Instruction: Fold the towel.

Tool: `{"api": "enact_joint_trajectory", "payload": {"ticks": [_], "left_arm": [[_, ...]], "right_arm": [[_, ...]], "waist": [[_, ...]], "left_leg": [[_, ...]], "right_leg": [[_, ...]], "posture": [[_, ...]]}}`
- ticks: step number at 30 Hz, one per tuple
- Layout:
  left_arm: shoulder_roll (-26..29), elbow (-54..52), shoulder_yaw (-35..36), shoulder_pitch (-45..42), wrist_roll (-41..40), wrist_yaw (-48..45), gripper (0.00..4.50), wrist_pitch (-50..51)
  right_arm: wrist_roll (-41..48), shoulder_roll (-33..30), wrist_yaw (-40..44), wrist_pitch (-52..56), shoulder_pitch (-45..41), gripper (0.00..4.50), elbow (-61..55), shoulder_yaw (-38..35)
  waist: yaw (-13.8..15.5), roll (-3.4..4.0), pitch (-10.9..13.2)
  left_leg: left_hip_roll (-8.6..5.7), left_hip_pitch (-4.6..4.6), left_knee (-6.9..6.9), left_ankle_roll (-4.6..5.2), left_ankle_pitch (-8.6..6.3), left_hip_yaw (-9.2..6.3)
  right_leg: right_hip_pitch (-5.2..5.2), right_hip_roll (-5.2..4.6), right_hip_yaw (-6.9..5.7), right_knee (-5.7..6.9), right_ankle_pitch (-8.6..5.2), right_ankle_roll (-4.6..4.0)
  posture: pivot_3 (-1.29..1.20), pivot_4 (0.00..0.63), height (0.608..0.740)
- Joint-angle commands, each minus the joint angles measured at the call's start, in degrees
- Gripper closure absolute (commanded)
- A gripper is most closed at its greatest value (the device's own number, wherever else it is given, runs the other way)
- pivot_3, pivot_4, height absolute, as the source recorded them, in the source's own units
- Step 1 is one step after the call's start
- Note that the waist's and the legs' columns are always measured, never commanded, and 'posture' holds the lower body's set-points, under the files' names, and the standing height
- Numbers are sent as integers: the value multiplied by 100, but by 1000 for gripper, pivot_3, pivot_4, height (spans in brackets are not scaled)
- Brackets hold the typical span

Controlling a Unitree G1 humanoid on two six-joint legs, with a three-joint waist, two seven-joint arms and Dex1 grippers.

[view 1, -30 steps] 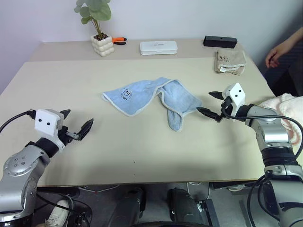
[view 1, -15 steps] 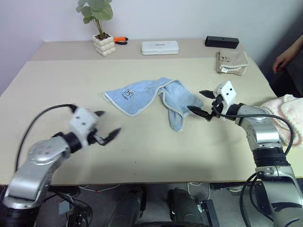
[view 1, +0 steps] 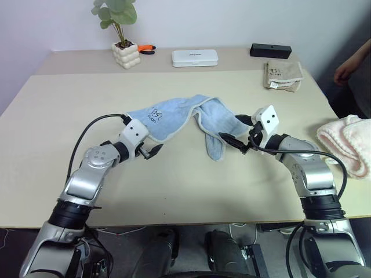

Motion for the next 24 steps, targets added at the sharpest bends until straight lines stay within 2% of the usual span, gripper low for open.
{"api": "enact_joint_trajectory", "payload": {"ticks": [1, 5, 6, 7, 14, 18, 24], "left_arm": [[-32, 263, 19, -122, 37, -205, 34, -219], [-169, 591, -112, -193, 132, -350, 34, -410], [-164, 647, -147, -197, 213, -344, 533, -465], [-160, 703, -162, -202, 286, -324, 812, -512], [-244, 905, 30, -211, 356, -161, 4400, -712], [-236, 844, 167, -160, 435, 40, 4464, -980], [32, 45, 634, 333, 223, 7, 4464, -1009]], "right_arm": [[70, 15, -91, -36, -138, 0, -255, -55], [91, 44, -119, -70, -161, 0, -228, -38], [86, 48, -114, -101, -159, 0, -204, -35], [84, 51, -106, -127, -158, 0, -180, -38], [66, 73, -58, -296, -100, 0, -63, -20], [31, 99, -30, -420, -126, 0, 62, 19], [6, 54, -6, -560, -158, 0, 140, 26]], "waist": [[-16, 0, 0], [1, 0, 0], [4, 0, 0], [4, 0, 0], [-18, 0, 0], [-11, 1, -1], [-22, 1, -1]], "left_leg": [[1, 0, 0, 0, 0, 0], [1, 0, 2, -1, 1, 0], [1, 0, 3, 0, 1, 0], [0, 0, 4, 0, 1, 0], [1, 1, 4, -1, 1, 0], [1, 0, 5, -1, 1, 0], [1, 0, 2, -1, 1, 0]], "right_leg": [[-1, 1, 0, 1, 0, 0], [-2, 1, 0, 4, 0, 0], [0, 1, 0, 4, 0, 1], [1, 1, 0, 3, 1, 1], [-2, 1, 1, 8, 2, 2], [-2, 2, 1, 10, 2, 2], [-6, 2, 4, 10, 2, 2]], "posture": [[0, 150, 736], [0, 150, 736], [0, 150, 736], [0, 150, 736], [0, 150, 736], [0, 150, 736], [0, 150, 736]]}}
